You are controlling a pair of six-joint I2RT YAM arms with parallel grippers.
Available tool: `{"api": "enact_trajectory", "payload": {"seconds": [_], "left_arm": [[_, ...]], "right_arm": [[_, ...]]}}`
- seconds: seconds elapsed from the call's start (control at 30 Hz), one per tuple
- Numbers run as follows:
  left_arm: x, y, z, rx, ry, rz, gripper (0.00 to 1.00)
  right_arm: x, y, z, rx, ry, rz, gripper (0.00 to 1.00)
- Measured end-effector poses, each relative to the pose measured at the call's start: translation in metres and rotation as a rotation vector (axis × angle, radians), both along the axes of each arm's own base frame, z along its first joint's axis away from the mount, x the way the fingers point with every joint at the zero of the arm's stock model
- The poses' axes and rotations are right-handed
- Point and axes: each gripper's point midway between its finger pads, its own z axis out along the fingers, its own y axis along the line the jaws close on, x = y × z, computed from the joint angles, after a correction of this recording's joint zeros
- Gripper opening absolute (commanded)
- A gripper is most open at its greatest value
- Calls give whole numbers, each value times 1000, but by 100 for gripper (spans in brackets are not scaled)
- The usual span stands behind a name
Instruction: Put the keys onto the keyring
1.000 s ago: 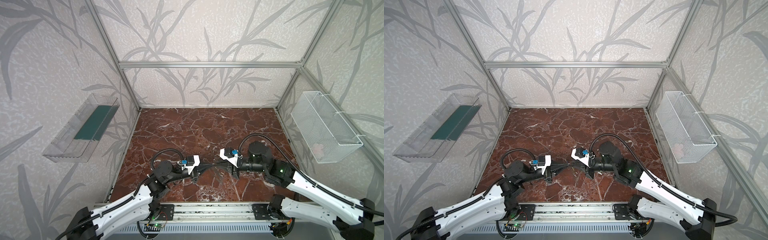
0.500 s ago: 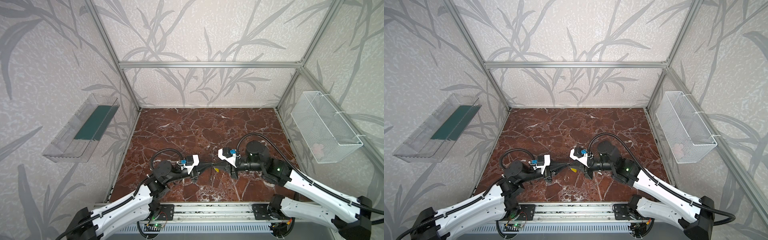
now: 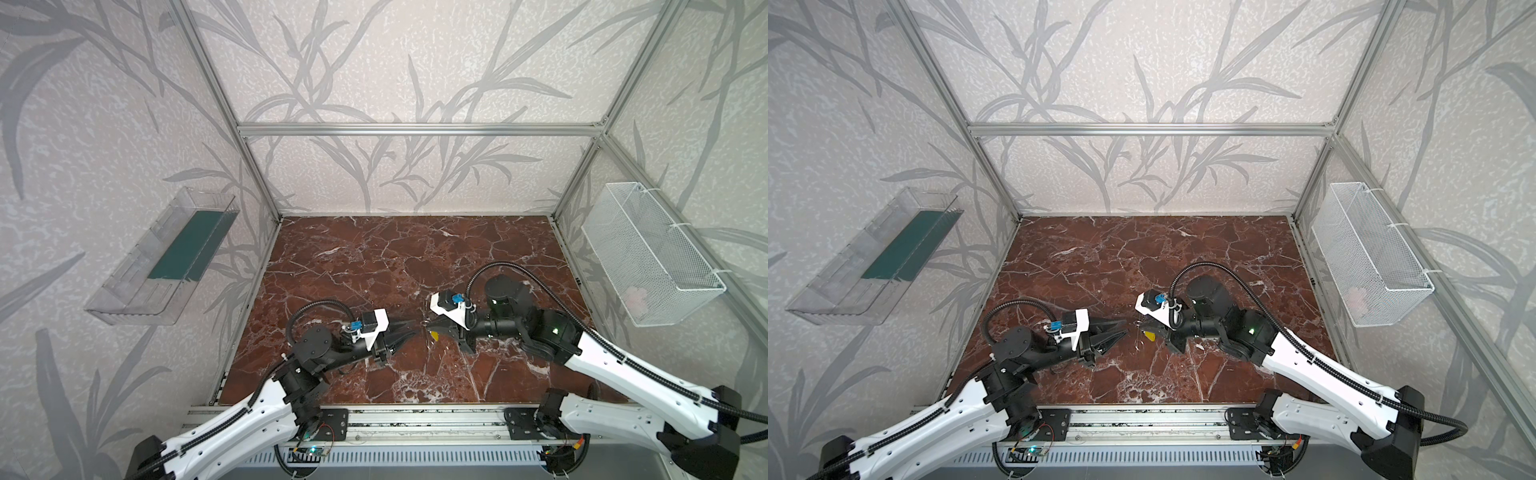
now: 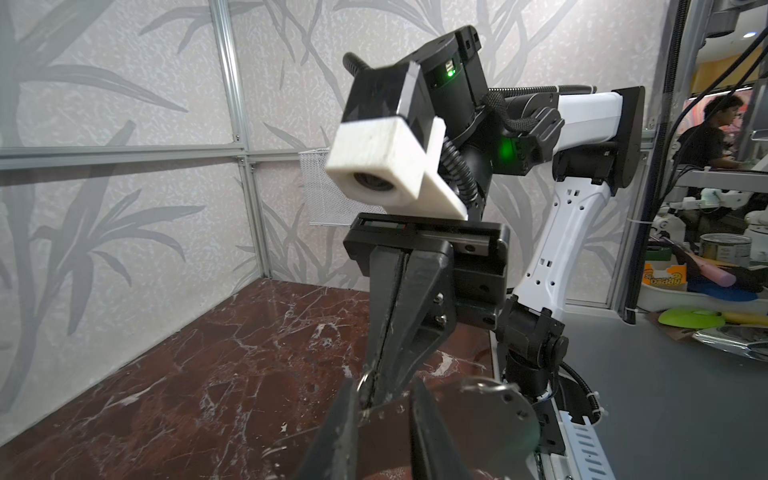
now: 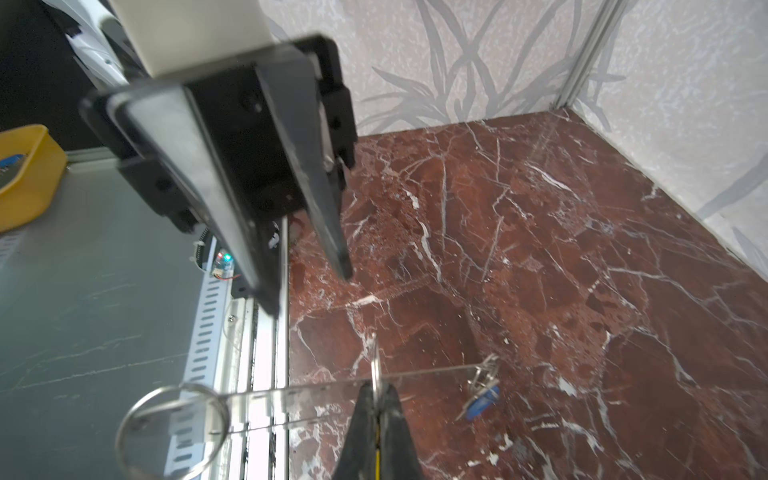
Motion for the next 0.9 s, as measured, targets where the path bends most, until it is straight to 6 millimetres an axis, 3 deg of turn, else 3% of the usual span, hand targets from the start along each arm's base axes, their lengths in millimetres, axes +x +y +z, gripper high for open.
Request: {"api": "enact_trajectory", "payload": {"seconds": [0.13, 0.27, 0.37, 0.57, 0.9], "left_arm": [[4, 9, 23, 38, 13, 59, 23], [16, 2, 32, 144, 77, 90, 20], [27, -7, 25, 239, 138, 98, 19], [36, -22, -17, 405, 250, 76, 19], [26, -25, -16, 401, 249, 17, 20]], "right_arm": [[8, 1, 7, -83, 0, -16, 0], [19, 4, 8, -181, 11, -27, 0], [24, 4, 6, -250, 17, -28, 0], [20, -3, 6, -316, 17, -10, 0], [13, -9, 1, -355, 28, 20, 0]]}}
